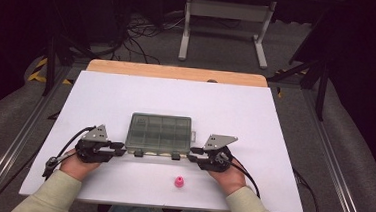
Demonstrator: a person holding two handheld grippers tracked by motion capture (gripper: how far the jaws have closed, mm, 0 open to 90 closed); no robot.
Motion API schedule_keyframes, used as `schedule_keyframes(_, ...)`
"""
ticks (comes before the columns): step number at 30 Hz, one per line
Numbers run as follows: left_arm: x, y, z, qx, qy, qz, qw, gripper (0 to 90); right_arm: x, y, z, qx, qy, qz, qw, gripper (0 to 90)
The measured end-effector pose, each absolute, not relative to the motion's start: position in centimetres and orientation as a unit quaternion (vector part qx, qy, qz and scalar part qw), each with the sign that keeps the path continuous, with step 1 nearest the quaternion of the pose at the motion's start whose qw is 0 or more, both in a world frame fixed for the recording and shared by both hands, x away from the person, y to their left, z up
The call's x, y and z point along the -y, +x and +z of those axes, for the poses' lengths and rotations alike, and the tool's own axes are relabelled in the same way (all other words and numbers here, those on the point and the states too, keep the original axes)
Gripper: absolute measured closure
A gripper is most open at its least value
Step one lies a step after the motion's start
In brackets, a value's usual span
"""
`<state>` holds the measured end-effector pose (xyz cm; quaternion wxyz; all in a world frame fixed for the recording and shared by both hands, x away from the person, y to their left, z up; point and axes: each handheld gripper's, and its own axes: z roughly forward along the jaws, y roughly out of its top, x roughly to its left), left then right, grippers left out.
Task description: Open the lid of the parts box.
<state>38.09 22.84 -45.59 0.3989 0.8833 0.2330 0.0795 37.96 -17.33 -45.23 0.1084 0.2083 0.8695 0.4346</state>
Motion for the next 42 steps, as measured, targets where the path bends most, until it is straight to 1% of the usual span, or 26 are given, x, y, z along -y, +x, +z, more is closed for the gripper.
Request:
schedule_keyframes(18,-22.7,37.89,-45.39,-0.226,0.88,0.085,0.409,78.4,17.32,37.98,-45.28,-0.868,0.209,0.438,0.105,71.1)
schedule_keyframes(25,-22.84,37.84,-45.24,-0.227,0.876,0.085,0.417,79.2,17.41,37.97,-45.18,-0.864,0.21,0.445,0.105,71.7)
schedule_keyframes(29,-22.94,37.76,-45.03,-0.225,0.871,0.085,0.428,81.5,17.54,37.94,-45.01,-0.859,0.209,0.455,0.104,75.4)
schedule_keyframes(31,-22.98,37.66,-44.91,-0.221,0.868,0.089,0.435,82.2,17.59,37.89,-44.87,-0.856,0.207,0.462,0.102,78.8)
schedule_keyframes(32,-22.98,37.66,-44.91,-0.221,0.868,0.089,0.435,82.8,17.59,37.89,-44.87,-0.856,0.207,0.462,0.102,78.8)
schedule_keyframes(35,-23.03,37.57,-44.8,-0.218,0.865,0.091,0.442,84.3,17.58,37.77,-44.78,-0.853,0.204,0.468,0.105,83.4)
schedule_keyframes(42,-23.04,37.64,-44.63,-0.214,0.85,0.102,0.47,88.9,17.61,37.73,-44.48,-0.841,0.2,0.491,0.11,88.5)
